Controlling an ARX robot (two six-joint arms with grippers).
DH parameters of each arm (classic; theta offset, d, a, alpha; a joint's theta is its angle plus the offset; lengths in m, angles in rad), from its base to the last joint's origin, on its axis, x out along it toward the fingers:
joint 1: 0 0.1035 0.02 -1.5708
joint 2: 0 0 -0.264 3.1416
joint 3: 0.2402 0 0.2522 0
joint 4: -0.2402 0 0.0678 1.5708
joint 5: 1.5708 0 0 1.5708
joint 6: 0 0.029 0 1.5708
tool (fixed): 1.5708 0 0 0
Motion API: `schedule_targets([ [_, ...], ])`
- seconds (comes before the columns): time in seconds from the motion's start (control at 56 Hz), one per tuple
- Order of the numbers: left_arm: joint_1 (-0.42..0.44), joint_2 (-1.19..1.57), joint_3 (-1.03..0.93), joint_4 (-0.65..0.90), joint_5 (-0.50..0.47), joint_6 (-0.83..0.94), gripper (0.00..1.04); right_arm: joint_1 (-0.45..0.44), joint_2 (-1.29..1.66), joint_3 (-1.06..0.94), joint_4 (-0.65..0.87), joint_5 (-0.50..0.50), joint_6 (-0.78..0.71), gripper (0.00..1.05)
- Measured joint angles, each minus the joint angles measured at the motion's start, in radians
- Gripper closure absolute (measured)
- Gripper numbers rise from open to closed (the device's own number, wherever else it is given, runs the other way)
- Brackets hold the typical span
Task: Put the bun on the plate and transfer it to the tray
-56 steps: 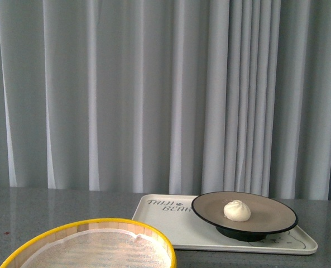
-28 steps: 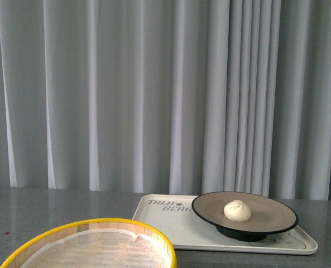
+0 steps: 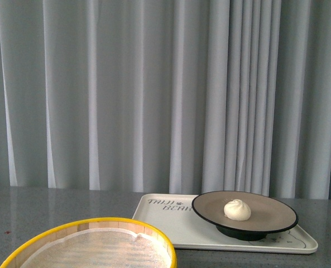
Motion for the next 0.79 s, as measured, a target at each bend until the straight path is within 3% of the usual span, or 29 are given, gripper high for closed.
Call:
schedule_targets([
  [0.054, 0.000, 0.000, 0.000, 0.000, 0.000, 0.000, 0.07, 0.000, 0.000, 0.000, 0.000, 0.000, 0.000, 0.54],
  [0.321, 0.000, 0.000, 0.000, 0.000, 0.000, 0.000, 0.07, 0.000, 0.000, 0.000, 0.000, 0.000, 0.000, 0.07],
  [0.786, 0.000, 0.000, 0.000, 0.000, 0.000, 0.000, 0.07, 0.000, 0.000, 0.000, 0.000, 0.000, 0.000, 0.09],
])
